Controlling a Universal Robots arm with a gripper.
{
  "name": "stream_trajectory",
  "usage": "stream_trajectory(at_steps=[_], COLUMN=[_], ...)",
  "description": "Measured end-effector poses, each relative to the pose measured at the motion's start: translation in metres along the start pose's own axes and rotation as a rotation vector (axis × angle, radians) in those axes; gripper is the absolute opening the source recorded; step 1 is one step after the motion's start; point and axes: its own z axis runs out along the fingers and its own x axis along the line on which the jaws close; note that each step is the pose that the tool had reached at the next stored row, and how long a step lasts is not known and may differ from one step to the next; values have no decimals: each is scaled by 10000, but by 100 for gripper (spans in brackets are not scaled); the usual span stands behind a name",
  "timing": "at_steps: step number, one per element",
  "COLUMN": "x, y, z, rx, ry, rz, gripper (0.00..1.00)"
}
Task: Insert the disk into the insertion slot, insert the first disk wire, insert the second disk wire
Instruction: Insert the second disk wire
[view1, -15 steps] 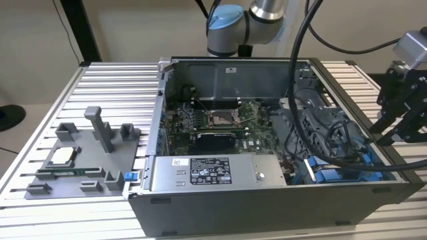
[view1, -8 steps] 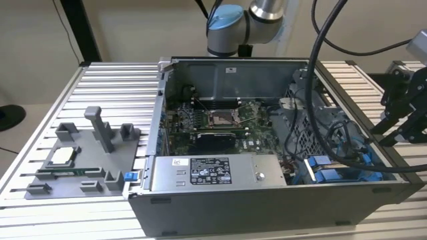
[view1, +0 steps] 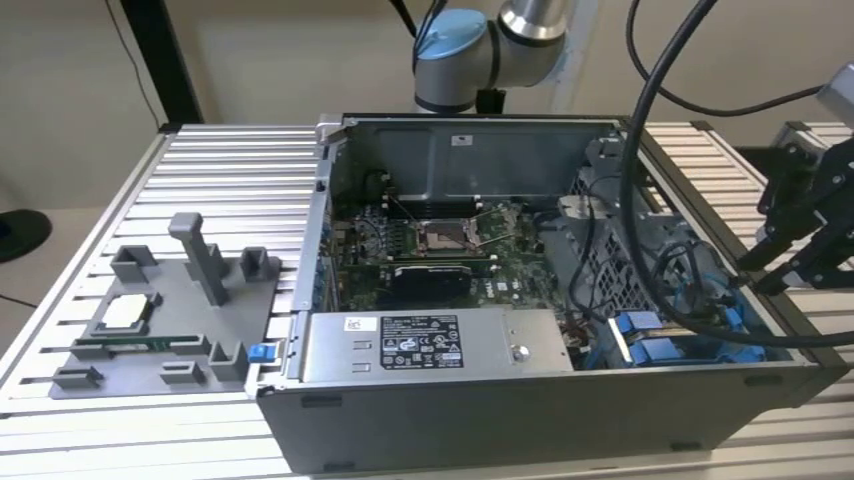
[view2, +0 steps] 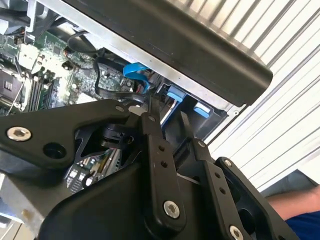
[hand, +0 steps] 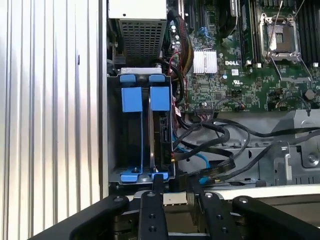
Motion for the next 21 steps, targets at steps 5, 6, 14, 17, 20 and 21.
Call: stream_trajectory(at_steps=[5,6,14,17,20,21], x=[-6,-5,-5,-2,-1,-1], y=[-12,-13,-34,-40,-45,-47], z=[44,49,73,103,131,138], rx=[-137,-145,-158,-158,-159,-160], ry=[-19,-30,-152,-153,-167,-176], rz=[125,135,115,113,111,110], gripper=[100,100,100,100,100,100])
